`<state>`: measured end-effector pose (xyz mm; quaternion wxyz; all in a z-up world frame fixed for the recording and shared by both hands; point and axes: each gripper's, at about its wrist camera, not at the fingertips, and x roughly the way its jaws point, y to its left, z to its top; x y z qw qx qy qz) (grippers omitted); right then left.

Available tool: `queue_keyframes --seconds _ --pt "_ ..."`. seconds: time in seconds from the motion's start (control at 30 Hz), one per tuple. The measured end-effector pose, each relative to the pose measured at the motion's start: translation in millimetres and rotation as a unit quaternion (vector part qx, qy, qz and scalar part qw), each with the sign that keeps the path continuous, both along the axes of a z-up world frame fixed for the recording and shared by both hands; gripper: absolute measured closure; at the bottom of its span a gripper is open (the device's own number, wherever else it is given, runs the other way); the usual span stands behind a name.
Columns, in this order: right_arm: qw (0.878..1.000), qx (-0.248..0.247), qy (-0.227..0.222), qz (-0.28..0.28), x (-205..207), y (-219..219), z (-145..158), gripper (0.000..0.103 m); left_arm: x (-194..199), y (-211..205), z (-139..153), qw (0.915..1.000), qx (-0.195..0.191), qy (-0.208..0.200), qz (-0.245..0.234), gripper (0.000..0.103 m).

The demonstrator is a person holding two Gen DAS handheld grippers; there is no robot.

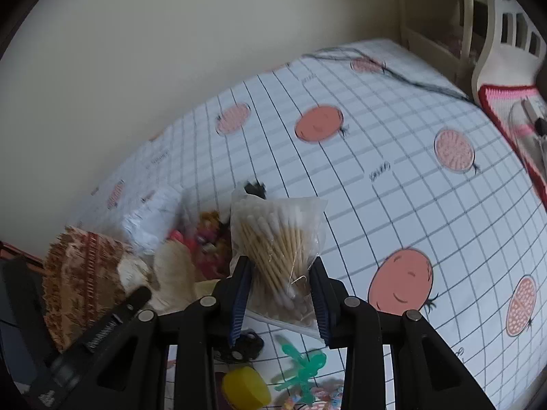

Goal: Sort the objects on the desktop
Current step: 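Lift the scrunchie and swab bag and carry both over the floral box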

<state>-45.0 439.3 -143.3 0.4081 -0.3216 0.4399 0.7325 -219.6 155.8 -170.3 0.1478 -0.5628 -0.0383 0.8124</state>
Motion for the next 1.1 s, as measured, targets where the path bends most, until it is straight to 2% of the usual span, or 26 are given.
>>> queue_keyframes --seconds 0.13,0.4,0.77,0.97,1.1 --pt "0.999 0.018 0.024 -0.011 8 -1 19 0.066 1 1 8 0.9999 0.006 0.008 -0.001 0.096" --pt "0.996 0.042 0.068 -0.038 33 3 48 0.066 15 10 53 0.9979 0.027 0.057 -0.014 0.096" --pt "0.991 0.050 0.101 -0.076 66 15 59 0.066 24 30 121 0.9908 0.066 0.116 -0.025 0.096" --pt "0.988 0.064 0.118 -0.083 75 15 68 0.066 33 52 154 0.9832 0.097 0.147 -0.047 0.096" --pt "0.987 0.063 0.119 -0.086 77 16 68 0.066 42 55 162 0.9800 0.102 0.161 -0.058 0.096"
